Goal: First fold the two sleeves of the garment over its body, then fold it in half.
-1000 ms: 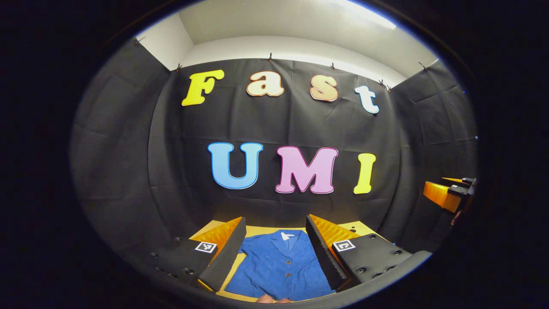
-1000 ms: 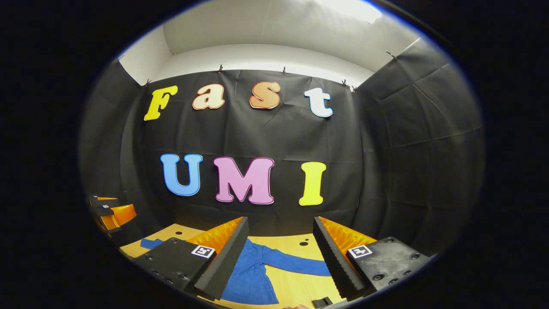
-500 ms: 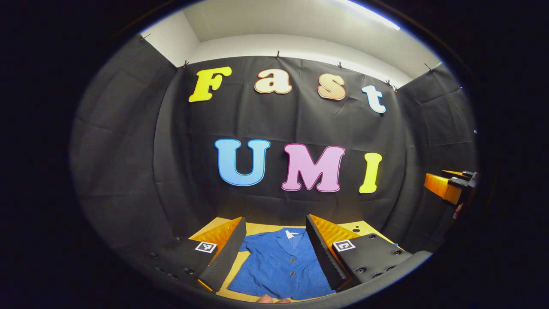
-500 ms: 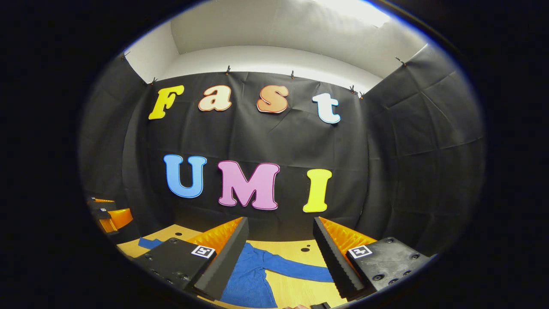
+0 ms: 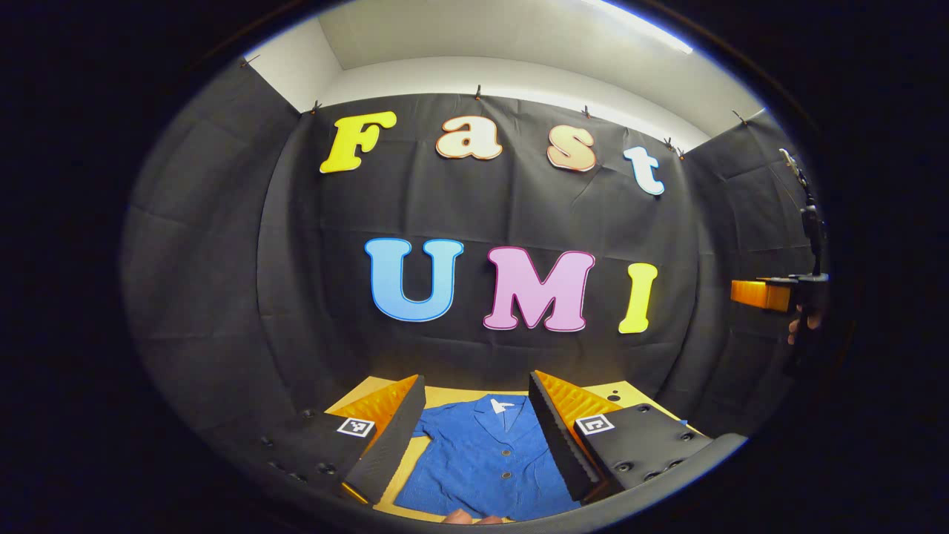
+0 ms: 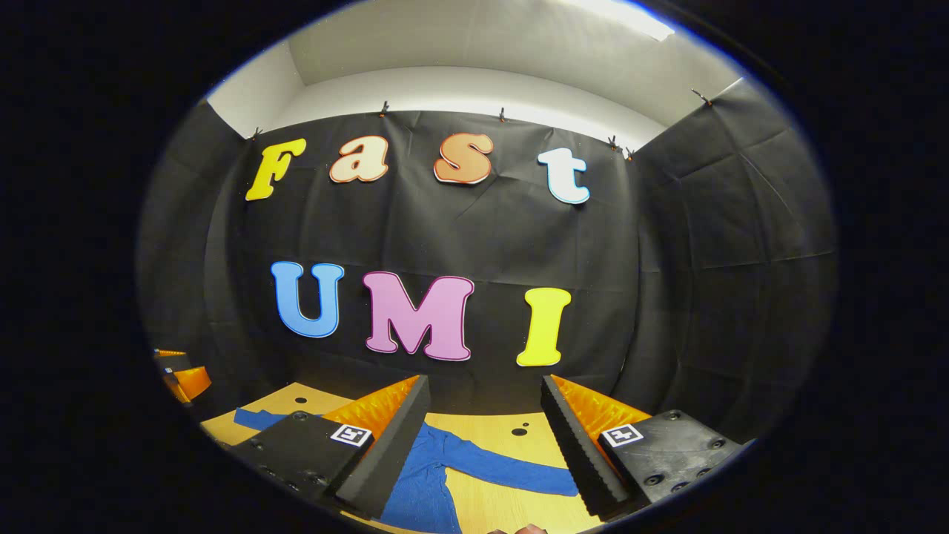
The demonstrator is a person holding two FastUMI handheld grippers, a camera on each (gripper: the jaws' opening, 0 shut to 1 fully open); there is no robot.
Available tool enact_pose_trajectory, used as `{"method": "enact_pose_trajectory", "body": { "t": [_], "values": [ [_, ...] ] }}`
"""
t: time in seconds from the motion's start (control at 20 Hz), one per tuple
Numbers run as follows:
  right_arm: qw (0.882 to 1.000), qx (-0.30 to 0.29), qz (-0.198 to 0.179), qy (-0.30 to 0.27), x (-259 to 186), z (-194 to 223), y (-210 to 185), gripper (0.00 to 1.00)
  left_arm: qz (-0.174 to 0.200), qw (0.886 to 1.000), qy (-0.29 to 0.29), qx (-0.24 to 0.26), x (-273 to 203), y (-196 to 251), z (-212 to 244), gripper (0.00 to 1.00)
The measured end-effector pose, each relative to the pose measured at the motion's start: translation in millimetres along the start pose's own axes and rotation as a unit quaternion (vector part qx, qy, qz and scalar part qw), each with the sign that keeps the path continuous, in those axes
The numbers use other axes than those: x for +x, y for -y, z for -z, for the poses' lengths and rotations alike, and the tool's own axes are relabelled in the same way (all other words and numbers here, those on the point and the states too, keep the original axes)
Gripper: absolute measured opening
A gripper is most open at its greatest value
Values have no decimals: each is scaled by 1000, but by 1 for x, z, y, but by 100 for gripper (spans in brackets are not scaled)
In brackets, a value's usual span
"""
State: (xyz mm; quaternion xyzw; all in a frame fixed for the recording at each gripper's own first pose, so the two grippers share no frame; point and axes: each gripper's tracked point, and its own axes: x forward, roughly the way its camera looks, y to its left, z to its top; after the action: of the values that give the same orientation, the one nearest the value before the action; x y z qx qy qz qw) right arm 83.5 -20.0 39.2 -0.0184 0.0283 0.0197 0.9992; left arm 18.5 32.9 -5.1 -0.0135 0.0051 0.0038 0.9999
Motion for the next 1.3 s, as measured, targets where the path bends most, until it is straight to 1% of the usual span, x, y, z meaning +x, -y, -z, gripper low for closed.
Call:
{"method": "enact_pose_trajectory", "body": {
  "t": [0.15,0.2,0.25,0.3,0.4,0.5,0.6,0.65,0.7,0.75,0.8,0.85,0.95,1.0,1.05,1.1,1.15,1.2,1.3],
  "values": [
    [999,-10,1,-35,34,3,22,96,4,1000,-9,0,11,-2,3,81],
    [998,-17,-3,-65,46,16,28,96,3,1000,-14,1,16,-4,7,81],
    [995,-22,-17,-100,59,33,30,96,0,1000,-19,2,19,-5,10,81],
    [990,-20,-27,-138,73,55,32,96,-3,1000,-23,2,25,-6,12,81],
    [976,-5,-28,-217,102,103,50,96,-14,999,-28,4,32,-10,15,81],
    [954,3,-9,-300,129,162,73,96,-29,999,-27,10,44,-17,14,81],
    [922,0,20,-387,150,235,113,97,-47,998,-31,17,59,-24,18,81],
    [904,8,24,-426,156,271,127,98,-59,997,-35,19,71,-27,18,80],
    [881,15,40,-472,157,306,142,98,-71,996,-47,20,83,-30,24,81],
    [851,33,55,-521,152,342,155,98,-79,995,-55,18,94,-32,28,81],
    [825,65,72,-557,146,376,168,99,-83,995,-58,13,108,-31,28,81],
    [799,93,94,-587,141,403,180,100,-87,994,-65,8,123,-29,30,81],
    [751,136,131,-633,130,451,203,100,-100,992,-82,-2,146,-27,41,81],
    [731,151,148,-649,125,474,213,100,-106,990,-92,-6,156,-26,47,81],
    [713,166,164,-661,119,491,219,100,-111,989,-102,-5,165,-23,52,81],
    [699,182,173,-670,115,505,221,100,-117,987,-111,-1,171,-21,57,81],
    [686,194,173,-680,111,517,220,100,-119,986,-117,4,179,-17,63,81],
    [678,192,174,-688,108,527,223,100,-118,985,-125,8,186,-12,69,81],
    [671,172,179,-698,106,542,231,100,-108,984,-144,10,200,2,78,81]
  ]
}}
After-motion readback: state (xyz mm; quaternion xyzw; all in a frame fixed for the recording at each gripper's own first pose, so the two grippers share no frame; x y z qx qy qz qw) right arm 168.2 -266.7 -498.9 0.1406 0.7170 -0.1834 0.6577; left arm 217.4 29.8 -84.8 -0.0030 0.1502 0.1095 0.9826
